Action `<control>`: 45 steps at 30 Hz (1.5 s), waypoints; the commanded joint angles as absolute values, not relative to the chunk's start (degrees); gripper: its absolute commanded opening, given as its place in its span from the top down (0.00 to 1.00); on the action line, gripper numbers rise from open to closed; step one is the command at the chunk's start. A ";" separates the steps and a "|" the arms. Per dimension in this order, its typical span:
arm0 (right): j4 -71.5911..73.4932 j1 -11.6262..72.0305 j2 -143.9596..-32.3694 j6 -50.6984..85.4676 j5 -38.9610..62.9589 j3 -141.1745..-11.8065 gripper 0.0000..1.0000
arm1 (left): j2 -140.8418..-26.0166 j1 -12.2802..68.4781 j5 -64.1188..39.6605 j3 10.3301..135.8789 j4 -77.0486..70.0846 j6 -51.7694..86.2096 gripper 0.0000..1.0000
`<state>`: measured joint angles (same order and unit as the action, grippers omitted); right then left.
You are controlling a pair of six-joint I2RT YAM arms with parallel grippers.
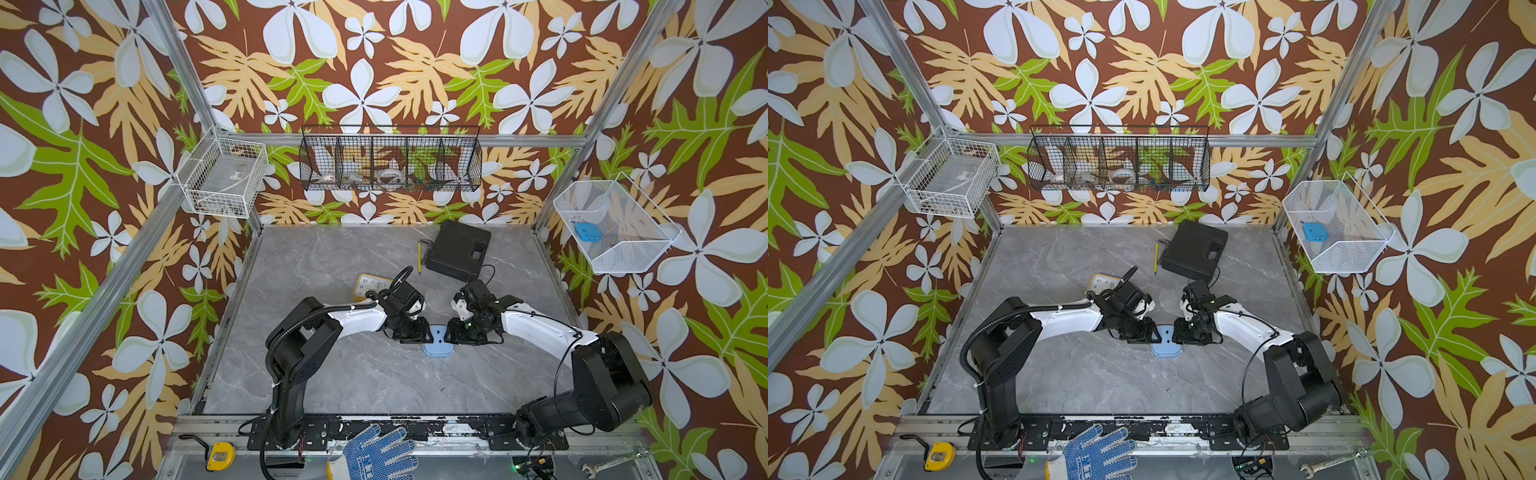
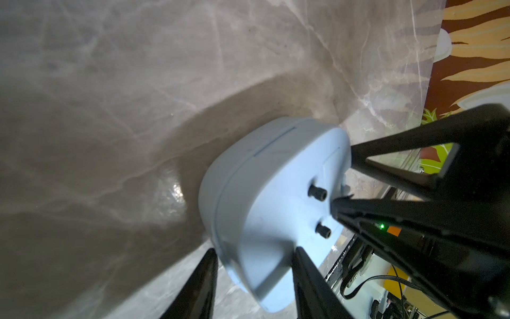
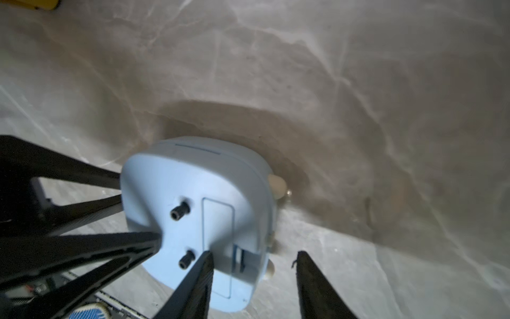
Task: Insert the battery into the alarm
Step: Install the cover on the alarm.
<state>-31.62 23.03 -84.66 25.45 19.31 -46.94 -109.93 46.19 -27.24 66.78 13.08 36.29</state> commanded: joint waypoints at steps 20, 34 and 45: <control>-25.05 19.03 -81.47 23.39 24.17 -35.68 0.82 | -110.31 46.48 -22.47 66.71 17.75 37.09 0.55; -25.40 18.98 -80.59 22.90 23.47 -36.21 0.90 | -110.04 46.58 -21.80 66.93 18.09 37.09 0.55; -26.26 18.98 -83.59 22.50 22.31 -43.13 0.73 | -108.31 45.82 -20.07 69.15 18.62 36.09 0.54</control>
